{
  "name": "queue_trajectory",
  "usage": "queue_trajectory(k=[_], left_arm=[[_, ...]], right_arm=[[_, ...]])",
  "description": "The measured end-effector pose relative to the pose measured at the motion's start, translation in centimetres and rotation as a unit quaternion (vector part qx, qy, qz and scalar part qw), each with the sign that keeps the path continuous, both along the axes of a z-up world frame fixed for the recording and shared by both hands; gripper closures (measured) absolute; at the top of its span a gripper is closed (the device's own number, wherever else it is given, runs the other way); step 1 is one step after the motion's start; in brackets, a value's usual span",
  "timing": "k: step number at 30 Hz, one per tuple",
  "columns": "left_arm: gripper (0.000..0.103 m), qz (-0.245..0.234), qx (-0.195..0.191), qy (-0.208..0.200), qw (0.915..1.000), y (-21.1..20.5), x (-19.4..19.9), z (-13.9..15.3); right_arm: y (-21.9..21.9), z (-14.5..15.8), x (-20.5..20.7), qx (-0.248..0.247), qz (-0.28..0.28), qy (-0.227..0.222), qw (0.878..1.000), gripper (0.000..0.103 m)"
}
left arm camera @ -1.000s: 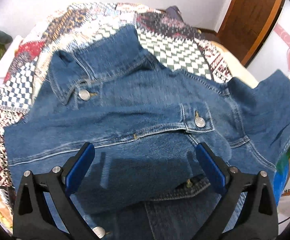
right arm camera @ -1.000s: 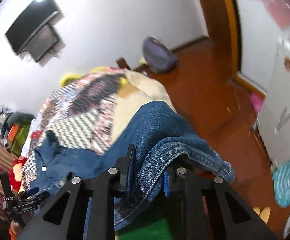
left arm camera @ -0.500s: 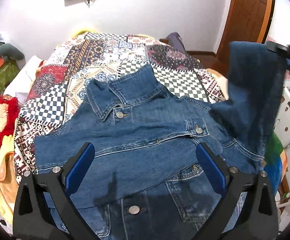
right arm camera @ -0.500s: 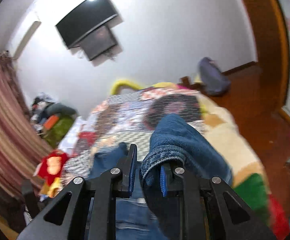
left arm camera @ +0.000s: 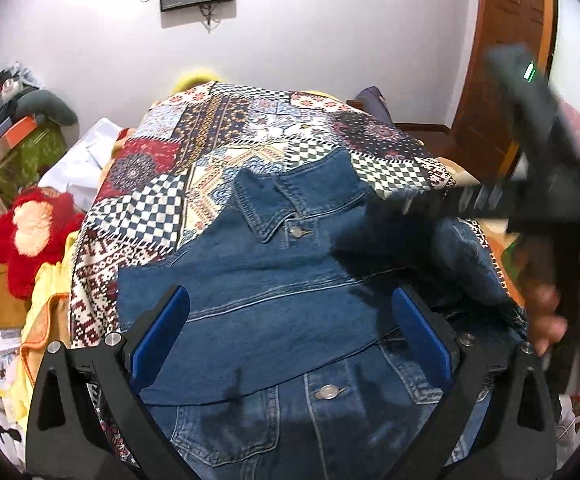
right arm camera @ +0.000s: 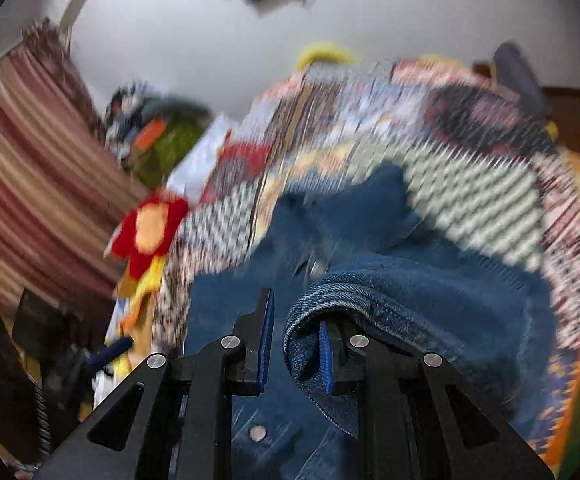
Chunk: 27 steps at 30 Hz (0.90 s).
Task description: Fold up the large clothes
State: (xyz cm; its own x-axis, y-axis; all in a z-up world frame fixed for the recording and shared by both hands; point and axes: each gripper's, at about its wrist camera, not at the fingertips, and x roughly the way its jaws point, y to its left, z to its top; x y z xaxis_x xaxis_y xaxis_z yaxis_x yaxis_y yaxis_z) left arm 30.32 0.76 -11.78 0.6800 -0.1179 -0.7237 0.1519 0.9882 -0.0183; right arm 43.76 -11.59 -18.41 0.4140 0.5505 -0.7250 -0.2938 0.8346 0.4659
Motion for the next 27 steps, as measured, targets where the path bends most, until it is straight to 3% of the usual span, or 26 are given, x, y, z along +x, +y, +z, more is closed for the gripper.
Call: queue_trajectory(k=[4,8,17,23,27], left_arm=[[0.001,0.009,-0.005,0.004,0.9999,0.7,-0.5,-0.3],[0.001,0.012,-0.002,0.005,0.9999,0.9,-0.8,-0.5],[0.001,0.003,-0.004,0.02,0.9998,-0.1,-0.7,-1.0],[0.001,-0.029,0.023,0.026,0.999,-3.1,0.6,-1.0],[0.001,-0.063,0.062,0.041,0.9953,-6.0,2.7,-2.1]], right_arm=[[1.9,-4.0,-0.8,-0.036,0.037,0.047,0.998,0.086],[2.0,-6.0,-2.2,-0.061,0.056,0.079,0.993,0.085],[-2.4,-5.9,-5.5,-0.046,0.056,0.131,0.989,0.085],[-7.4,-2.8,-7.4,-0.08,0.02,0.067,0.994,0.085],[-11.8,-0.9,-7.7,-0.102,-0.029,0.024,0.994,0.085]])
